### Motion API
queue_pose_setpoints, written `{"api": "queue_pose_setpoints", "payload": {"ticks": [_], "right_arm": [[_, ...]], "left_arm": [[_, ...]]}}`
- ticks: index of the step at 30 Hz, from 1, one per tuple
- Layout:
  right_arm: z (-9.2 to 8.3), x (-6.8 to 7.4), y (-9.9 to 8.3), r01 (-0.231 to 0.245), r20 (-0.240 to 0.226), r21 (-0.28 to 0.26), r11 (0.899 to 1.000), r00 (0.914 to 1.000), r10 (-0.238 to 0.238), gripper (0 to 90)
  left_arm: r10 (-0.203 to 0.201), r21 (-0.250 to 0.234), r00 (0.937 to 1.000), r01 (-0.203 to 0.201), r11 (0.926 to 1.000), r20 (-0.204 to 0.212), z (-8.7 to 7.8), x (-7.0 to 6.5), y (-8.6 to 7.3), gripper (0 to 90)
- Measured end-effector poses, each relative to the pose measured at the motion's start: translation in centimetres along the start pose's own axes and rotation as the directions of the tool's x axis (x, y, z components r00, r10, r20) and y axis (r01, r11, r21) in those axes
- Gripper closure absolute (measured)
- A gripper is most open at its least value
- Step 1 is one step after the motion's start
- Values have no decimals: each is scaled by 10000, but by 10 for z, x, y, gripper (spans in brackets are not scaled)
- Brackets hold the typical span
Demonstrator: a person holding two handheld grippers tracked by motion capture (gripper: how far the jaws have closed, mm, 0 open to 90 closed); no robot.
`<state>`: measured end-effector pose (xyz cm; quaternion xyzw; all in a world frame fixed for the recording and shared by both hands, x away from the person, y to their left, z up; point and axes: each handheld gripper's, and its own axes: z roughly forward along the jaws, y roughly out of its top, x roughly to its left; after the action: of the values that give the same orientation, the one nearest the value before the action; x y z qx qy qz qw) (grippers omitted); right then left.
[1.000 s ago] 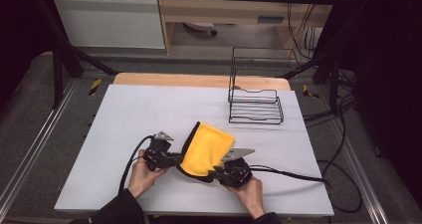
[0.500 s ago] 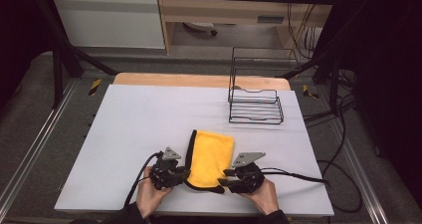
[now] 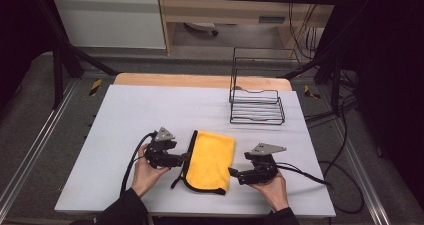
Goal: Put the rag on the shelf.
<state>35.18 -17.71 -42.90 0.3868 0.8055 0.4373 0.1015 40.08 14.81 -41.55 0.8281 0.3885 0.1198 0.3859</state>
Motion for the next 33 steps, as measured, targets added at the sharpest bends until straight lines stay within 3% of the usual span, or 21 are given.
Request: {"api": "queue_pose_setpoints", "payload": {"ticks": [4,6,13,17,21,33], "right_arm": [[2,-5,0,-40,222,15,10000,9997,39,110],[3,-7,0,-135,314,21,9999,9994,134,97],[4,-9,-1,-191,402,7,9998,9990,190,92],[3,-10,-1,-341,423,38,9994,9985,339,92],[5,-11,-1,-425,451,18,9991,9981,424,92],[14,-16,5,-712,737,-163,9973,9947,722,102]], "left_arm": [[105,-35,9995,-106,9999,-292,18,9,14,263],[-43,-25,9997,43,10000,-258,26,14,20,275],[-816,323,9967,816,9961,-29,55,20,31,430],[-839,560,9965,834,9949,61,69,20,30,529],[-1133,554,9931,1115,9922,288,73,23,30,603],[-1015,896,9947,997,9910,151,76,17,33,702]]}}
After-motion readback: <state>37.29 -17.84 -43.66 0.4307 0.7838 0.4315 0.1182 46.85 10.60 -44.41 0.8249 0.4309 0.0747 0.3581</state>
